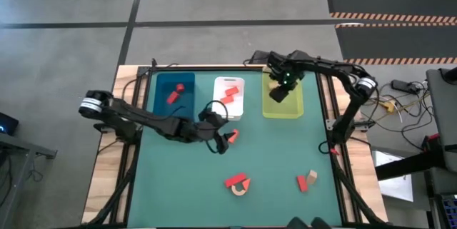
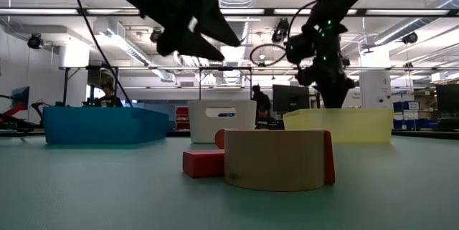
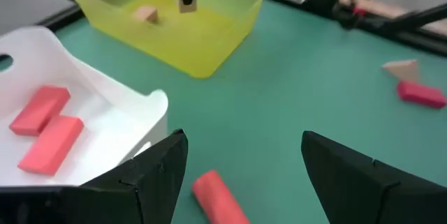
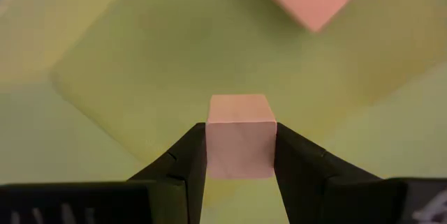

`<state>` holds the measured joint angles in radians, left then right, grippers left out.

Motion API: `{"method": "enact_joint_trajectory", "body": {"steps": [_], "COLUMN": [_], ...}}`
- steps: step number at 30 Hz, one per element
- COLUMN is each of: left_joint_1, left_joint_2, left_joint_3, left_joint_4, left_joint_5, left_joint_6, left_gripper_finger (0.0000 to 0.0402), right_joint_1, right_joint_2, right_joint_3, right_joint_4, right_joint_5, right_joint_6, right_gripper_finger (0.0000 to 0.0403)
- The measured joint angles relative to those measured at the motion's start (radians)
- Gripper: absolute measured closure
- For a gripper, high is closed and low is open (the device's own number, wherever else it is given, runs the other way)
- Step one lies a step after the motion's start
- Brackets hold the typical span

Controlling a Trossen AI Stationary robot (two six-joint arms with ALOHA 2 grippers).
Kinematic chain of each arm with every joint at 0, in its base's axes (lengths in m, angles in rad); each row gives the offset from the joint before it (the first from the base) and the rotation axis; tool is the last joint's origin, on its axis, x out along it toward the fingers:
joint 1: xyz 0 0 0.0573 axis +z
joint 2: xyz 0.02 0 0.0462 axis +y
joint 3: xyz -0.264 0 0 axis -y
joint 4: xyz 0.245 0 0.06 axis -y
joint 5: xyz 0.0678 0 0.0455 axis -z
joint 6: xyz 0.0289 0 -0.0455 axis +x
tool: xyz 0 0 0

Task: Sort & place blocks by color
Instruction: Put the left light brown block into the yellow bin, then put the top left orange block into the white bin

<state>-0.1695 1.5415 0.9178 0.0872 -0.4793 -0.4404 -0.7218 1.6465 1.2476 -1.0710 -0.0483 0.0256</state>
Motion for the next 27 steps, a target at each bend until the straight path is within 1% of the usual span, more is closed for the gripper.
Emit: {"method": "enact_joint_trajectory", "body": {"steps": [8,16,21,27], "left_joint_1": [0.035,0.066,0.063,0.064], "left_joint_2": [0.151,0.256,0.306,0.319], "left_joint_3": [0.057,0.059,0.062,0.059], "left_joint_4": [0.005,0.006,0.053,0.053], "left_joint_5": [0.003,0.004,0.006,0.006], "left_joint_6": [-0.007,-0.079,-0.084,-0.105], "left_gripper_finger": [0.0137,0.0137,0.0137,0.0137], "right_joint_1": [0.001,0.001,0.001,0.001], "right_joint_2": [0.073,0.066,0.063,0.063], "right_joint_3": [-0.005,-0.004,-0.003,-0.003], "right_joint_4": [0.022,0.078,0.084,0.087], "right_joint_5": [0.025,0.024,0.023,0.023], "right_joint_6": [-0.013,-0.022,-0.025,-0.025], "right_gripper_finger": [0.0277,0.0275,0.0252,0.0214]}}
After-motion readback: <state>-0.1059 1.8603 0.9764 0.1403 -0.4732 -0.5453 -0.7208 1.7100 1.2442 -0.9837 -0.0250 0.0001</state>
